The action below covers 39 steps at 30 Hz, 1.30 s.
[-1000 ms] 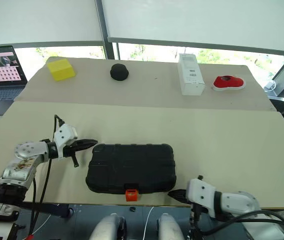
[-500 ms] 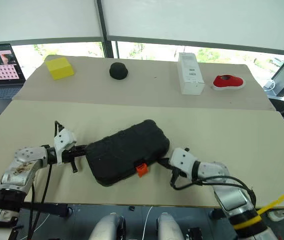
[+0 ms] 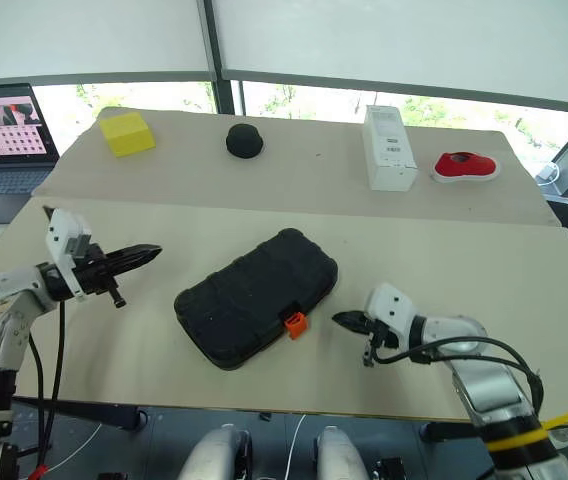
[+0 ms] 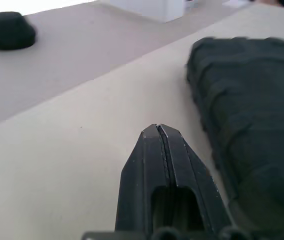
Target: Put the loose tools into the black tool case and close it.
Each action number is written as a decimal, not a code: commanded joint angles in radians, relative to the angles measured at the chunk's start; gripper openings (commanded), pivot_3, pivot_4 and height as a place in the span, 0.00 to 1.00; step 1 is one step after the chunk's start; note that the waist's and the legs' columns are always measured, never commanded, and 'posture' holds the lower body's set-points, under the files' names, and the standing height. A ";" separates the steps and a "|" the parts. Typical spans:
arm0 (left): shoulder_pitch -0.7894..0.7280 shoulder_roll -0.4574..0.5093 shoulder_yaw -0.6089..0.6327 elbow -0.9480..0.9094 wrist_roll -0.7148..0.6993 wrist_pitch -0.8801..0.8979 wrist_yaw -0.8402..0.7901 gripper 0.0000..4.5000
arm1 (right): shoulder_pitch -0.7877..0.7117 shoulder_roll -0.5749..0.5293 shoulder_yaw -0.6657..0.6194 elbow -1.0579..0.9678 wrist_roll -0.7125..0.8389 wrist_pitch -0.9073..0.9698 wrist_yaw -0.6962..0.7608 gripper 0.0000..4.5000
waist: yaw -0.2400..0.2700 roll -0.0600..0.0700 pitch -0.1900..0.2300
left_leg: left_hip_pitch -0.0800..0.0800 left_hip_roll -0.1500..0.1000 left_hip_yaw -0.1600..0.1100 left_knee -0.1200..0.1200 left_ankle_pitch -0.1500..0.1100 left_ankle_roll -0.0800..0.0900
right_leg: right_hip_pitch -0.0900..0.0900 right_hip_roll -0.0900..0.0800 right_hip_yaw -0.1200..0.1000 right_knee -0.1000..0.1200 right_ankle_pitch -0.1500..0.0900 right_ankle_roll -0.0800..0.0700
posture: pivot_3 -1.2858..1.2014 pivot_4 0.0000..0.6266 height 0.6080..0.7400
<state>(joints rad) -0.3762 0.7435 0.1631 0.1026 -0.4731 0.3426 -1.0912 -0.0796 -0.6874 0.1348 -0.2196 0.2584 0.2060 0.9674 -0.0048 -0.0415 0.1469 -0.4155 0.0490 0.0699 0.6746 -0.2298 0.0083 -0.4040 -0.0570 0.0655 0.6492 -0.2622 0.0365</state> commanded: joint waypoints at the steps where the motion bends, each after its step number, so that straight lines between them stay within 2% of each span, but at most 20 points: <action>1: -0.078 -0.028 -0.094 -0.072 0.008 0.034 -0.027 0.01 | 0.035 0.003 0.011 -0.100 0.028 0.033 0.008 0.00 | 0.000 0.000 0.000 | 0.000 0.000 0.000 0.000 0.000 0.000 | 0.000 0.000 0.000 0.000 0.000 0.000 | 0.52 0.24 1.00; 5: -0.148 -0.061 -0.214 -0.075 0.072 0.030 -0.047 0.01 | 0.034 0.043 0.046 -0.101 0.002 0.037 -0.016 0.00 | -0.001 0.000 0.000 | 0.000 0.000 0.000 0.002 0.000 0.000 | 0.001 0.001 0.000 0.000 0.000 0.000 | 0.52 0.24 1.00; 13: -0.205 -0.129 -0.345 -0.019 0.181 -0.002 -0.038 0.01 | -0.026 0.102 0.090 -0.059 -0.038 0.016 -0.046 0.00 | -0.007 0.000 0.000 | 0.000 0.000 -0.001 0.001 0.000 0.000 | 0.000 0.002 0.001 0.000 0.000 0.000 | 0.52 0.24 1.00; 39: -0.116 -0.165 -0.385 0.026 0.261 -0.072 -0.045 0.01 | -0.106 0.168 0.040 -0.084 0.017 0.034 -0.050 0.00 | -0.008 0.002 -0.001 | 0.003 0.000 -0.001 0.002 0.000 0.000 | 0.002 0.002 0.001 0.002 0.000 0.000 | 0.52 0.24 1.00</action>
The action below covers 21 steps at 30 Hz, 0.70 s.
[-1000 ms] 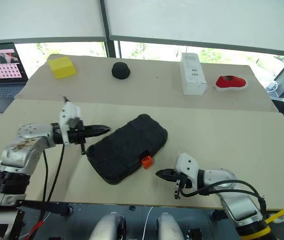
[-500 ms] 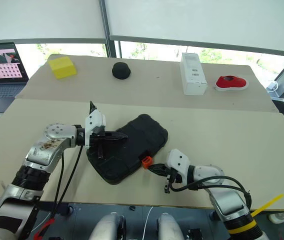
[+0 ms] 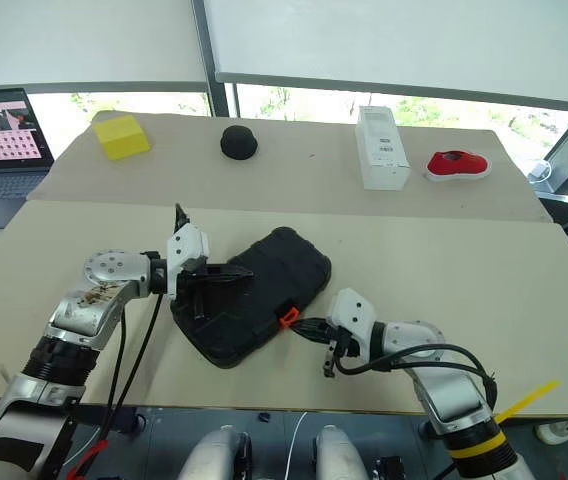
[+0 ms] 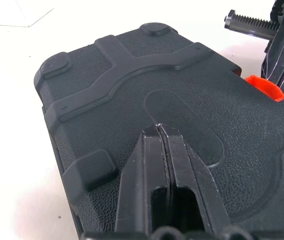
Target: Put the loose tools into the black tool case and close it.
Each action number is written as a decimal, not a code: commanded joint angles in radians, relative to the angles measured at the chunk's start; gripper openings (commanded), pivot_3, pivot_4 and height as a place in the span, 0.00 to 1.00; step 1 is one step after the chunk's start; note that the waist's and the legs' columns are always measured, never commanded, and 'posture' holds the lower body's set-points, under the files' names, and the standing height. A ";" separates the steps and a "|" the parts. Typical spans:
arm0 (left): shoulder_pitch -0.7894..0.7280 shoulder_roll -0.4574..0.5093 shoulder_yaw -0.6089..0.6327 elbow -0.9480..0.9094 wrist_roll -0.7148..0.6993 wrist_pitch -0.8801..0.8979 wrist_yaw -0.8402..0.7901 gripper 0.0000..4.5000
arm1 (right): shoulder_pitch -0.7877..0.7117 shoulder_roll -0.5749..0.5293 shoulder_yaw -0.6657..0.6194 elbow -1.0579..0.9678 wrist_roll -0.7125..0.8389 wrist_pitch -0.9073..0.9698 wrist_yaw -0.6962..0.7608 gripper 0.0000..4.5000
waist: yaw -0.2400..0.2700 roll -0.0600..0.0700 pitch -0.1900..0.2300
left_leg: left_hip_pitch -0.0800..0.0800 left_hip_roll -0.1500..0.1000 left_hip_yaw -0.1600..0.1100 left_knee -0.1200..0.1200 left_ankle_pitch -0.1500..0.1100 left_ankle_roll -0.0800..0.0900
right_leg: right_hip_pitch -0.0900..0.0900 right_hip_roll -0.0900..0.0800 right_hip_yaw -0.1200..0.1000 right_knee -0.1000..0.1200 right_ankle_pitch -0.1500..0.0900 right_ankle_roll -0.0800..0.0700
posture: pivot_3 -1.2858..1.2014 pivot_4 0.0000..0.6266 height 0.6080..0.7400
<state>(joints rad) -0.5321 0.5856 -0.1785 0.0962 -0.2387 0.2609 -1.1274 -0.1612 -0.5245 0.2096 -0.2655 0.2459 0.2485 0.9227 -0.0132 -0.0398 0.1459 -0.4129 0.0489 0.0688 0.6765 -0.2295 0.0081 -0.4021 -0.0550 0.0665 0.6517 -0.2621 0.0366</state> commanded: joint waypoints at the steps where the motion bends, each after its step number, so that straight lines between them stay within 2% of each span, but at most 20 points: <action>1: 0.040 -0.008 -0.043 0.033 0.029 0.010 -0.009 0.01 | -0.024 0.005 -0.033 -0.036 0.030 -0.009 -0.007 0.00 | 0.000 0.000 0.000 | 0.001 0.000 0.000 0.000 0.000 0.000 | 0.000 0.000 0.000 0.000 0.000 0.000 | 0.52 0.24 1.00; 9: 0.037 -0.016 -0.057 0.043 0.040 0.017 -0.015 0.01 | -0.057 0.036 0.011 0.067 -0.049 0.000 -0.062 0.00 | -0.003 0.001 -0.001 | 0.009 0.000 0.000 0.000 0.000 0.000 | 0.008 0.000 0.000 0.000 0.000 0.000 | 0.52 0.24 1.00; 21: 0.045 -0.007 -0.058 0.052 0.045 0.029 -0.021 0.01 | -0.098 0.078 0.023 0.058 -0.021 0.043 -0.045 0.00 | -0.005 0.002 -0.001 | 0.009 0.000 0.000 0.000 0.000 0.000 | 0.008 0.000 0.000 0.000 0.000 0.000 | 0.52 0.24 1.00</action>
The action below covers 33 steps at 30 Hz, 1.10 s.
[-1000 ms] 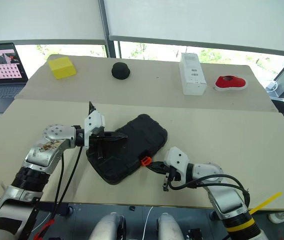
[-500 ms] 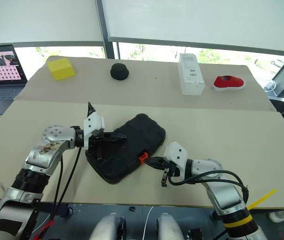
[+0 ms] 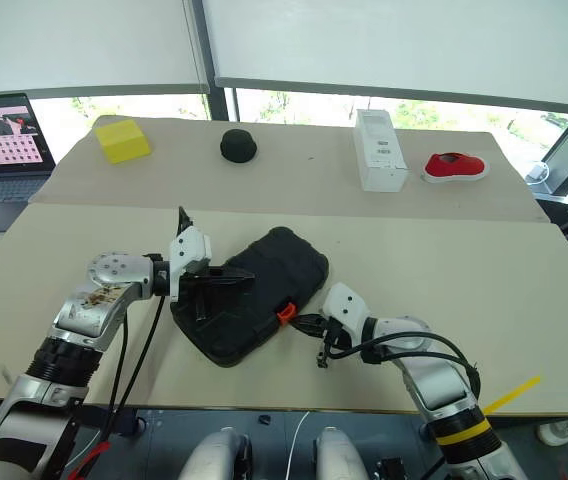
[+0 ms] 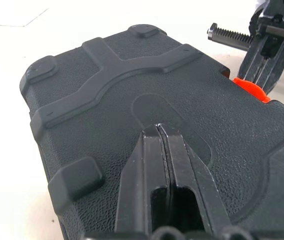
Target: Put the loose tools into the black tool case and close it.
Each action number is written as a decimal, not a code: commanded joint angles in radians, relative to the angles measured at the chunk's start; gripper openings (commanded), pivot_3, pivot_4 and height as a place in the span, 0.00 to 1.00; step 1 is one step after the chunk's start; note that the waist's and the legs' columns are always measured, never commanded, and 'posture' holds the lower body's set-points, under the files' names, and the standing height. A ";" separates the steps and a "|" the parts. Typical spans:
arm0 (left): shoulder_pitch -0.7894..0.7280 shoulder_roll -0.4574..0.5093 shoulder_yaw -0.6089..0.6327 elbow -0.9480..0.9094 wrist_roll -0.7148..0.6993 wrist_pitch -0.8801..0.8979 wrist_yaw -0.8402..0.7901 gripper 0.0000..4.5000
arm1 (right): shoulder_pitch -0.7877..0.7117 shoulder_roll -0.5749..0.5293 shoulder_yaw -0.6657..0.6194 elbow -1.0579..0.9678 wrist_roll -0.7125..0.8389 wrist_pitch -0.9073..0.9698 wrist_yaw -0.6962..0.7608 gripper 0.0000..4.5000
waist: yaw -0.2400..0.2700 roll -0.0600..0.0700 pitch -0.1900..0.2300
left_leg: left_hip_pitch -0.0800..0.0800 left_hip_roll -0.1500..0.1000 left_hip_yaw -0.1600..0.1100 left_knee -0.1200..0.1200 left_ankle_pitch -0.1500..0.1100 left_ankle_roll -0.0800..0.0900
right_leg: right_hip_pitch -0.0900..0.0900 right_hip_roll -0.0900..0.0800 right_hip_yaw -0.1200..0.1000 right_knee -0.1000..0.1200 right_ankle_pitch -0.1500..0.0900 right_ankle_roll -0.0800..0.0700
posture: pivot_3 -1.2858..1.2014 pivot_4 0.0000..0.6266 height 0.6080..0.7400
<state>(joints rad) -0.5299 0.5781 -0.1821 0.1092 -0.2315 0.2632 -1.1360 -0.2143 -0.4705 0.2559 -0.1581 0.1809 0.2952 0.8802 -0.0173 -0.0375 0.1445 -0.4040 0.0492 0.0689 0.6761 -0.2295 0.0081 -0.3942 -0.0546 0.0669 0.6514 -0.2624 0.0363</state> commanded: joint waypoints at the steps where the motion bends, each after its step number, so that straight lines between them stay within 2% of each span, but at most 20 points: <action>1: 0.044 0.001 -0.055 0.040 0.038 0.028 -0.012 0.01 | -0.046 0.026 -0.023 -0.057 0.048 0.005 0.002 0.00 | -0.001 0.000 0.000 | 0.000 0.000 0.000 0.000 0.000 0.000 | 0.000 0.000 0.000 0.000 0.000 0.000 | 0.52 0.24 1.00; 10: 0.088 0.008 -0.047 0.034 0.042 0.011 -0.002 0.01 | -0.069 0.055 -0.039 -0.042 0.050 0.021 -0.009 0.00 | -0.004 0.000 0.000 | 0.000 0.000 0.000 0.000 0.000 0.000 | 0.000 0.000 0.000 0.000 0.000 0.000 | 0.52 0.24 1.00; 13: 0.127 0.021 0.005 -0.006 -0.015 0.000 -0.024 0.01 | -0.038 0.025 -0.067 -0.070 0.082 0.040 0.015 0.00 | -0.007 0.001 -0.001 | 0.000 0.000 0.000 -0.001 0.000 0.000 | -0.001 0.000 0.000 0.000 0.000 0.000 | 0.52 0.24 1.00; 16: 0.181 0.024 0.113 -0.082 -0.118 -0.024 -0.038 0.15 | 0.012 -0.028 -0.123 -0.112 0.127 0.045 0.043 0.17 | -0.014 0.003 -0.001 | 0.000 0.001 0.000 -0.003 0.000 0.000 | -0.002 0.000 0.001 -0.001 0.000 0.000 | 0.52 0.24 1.00; 20: 0.260 0.078 0.244 -0.150 -0.186 -0.045 -0.036 0.48 | 0.091 -0.118 -0.192 -0.144 0.153 0.002 0.102 0.48 | -0.012 0.003 -0.001 | 0.000 0.001 -0.004 -0.005 0.000 0.000 | -0.002 -0.001 0.001 -0.003 0.000 0.000 | 0.52 0.24 1.00; 21: 0.292 0.101 0.285 -0.165 -0.208 -0.041 -0.043 0.54 | 0.113 -0.140 -0.216 -0.140 0.151 -0.037 0.119 0.53 | -0.012 0.003 -0.001 | -0.001 0.001 -0.004 -0.006 0.000 0.000 | -0.002 -0.001 0.001 -0.003 0.000 0.000 | 0.52 0.24 1.00; 26: 0.503 0.207 0.494 -0.135 -0.220 -0.126 -0.058 0.98 | 0.180 -0.211 -0.346 -0.023 0.180 -0.298 0.259 0.96 | -0.015 0.002 0.001 | -0.003 0.001 -0.003 -0.007 0.000 0.000 | -0.007 -0.001 0.002 -0.003 0.000 -0.001 | 0.52 0.24 1.00; 27: 0.536 0.211 0.529 -0.122 -0.217 -0.145 -0.045 1.00 | 0.183 -0.219 -0.364 0.009 0.176 -0.340 0.272 0.99 | -0.015 0.002 0.001 | -0.003 0.001 -0.003 -0.007 0.000 0.000 | -0.007 -0.002 0.002 -0.004 0.000 -0.001 | 0.52 0.24 1.00; 33: 0.696 0.197 0.620 -0.105 -0.138 -0.253 0.056 1.00 | 0.163 -0.260 -0.426 0.171 0.178 -0.425 0.317 0.99 | 0.004 0.000 0.003 | -0.003 0.001 -0.001 -0.008 0.000 0.000 | -0.008 -0.004 0.002 -0.004 0.000 -0.001 | 0.52 0.24 1.00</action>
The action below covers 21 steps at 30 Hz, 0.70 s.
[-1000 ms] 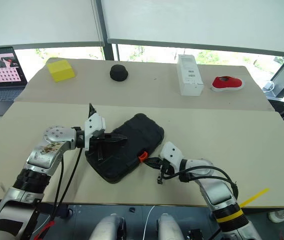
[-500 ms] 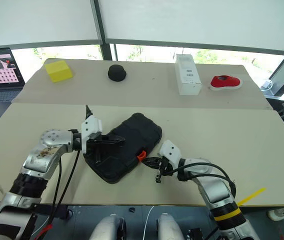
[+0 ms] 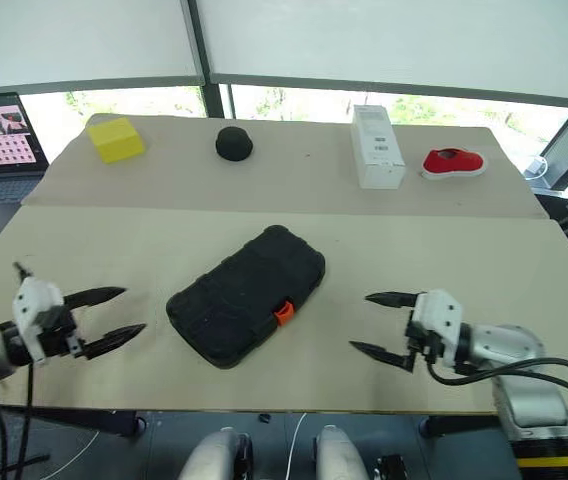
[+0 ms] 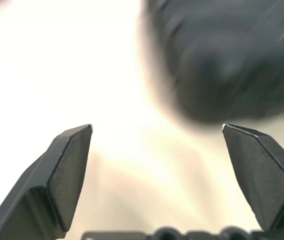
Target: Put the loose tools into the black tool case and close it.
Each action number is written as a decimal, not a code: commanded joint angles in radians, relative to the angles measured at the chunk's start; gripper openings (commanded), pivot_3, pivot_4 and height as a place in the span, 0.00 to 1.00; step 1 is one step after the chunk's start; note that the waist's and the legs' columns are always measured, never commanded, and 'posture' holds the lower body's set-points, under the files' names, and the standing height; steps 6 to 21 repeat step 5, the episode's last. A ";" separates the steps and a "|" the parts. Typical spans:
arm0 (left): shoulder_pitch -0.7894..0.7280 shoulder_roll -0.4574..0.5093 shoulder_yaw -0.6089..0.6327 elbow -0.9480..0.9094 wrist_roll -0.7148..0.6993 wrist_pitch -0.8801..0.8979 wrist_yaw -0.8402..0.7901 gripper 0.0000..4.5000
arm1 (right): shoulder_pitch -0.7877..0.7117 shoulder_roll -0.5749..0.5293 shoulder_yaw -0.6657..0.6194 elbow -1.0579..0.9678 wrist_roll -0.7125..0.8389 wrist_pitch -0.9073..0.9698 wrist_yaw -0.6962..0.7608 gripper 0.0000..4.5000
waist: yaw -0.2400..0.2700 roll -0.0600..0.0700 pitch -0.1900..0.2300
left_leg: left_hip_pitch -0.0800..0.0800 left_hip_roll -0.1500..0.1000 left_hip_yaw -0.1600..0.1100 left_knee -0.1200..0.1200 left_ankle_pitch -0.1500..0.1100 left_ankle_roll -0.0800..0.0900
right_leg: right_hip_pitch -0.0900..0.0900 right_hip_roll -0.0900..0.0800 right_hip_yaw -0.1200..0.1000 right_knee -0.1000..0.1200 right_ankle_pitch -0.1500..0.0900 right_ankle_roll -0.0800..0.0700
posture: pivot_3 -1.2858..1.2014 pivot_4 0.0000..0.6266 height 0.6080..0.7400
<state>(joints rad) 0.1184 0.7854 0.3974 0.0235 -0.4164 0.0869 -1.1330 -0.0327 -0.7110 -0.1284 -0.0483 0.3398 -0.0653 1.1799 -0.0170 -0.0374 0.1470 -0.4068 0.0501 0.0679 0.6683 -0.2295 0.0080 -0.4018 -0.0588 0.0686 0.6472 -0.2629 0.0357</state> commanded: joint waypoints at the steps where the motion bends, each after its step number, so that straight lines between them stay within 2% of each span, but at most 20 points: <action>1: 0.063 -0.019 0.043 -0.028 0.050 -0.097 0.061 1.00 | -0.022 -0.022 -0.043 0.091 0.008 -0.091 0.025 0.99 | 0.006 0.000 0.000 | 0.000 0.000 0.000 0.000 0.000 0.000 | 0.000 -0.001 0.000 0.000 0.000 0.000 | 0.52 0.24 1.00; 5: 0.079 -0.041 0.029 -0.060 0.060 -0.116 0.105 1.00 | -0.042 -0.022 -0.041 0.168 -0.007 -0.160 0.027 0.99 | 0.012 -0.001 0.000 | -0.001 0.000 0.003 0.000 0.000 0.000 | 0.000 -0.001 0.000 -0.001 0.000 0.000 | 0.52 0.24 1.00; 21: 0.079 -0.041 0.029 -0.060 0.060 -0.116 0.105 1.00 | -0.042 -0.022 -0.041 0.168 -0.007 -0.160 0.027 0.99 | 0.012 -0.001 0.000 | -0.001 0.000 0.003 0.000 0.000 0.000 | 0.000 -0.001 0.000 -0.001 0.000 0.000 | 0.52 0.24 1.00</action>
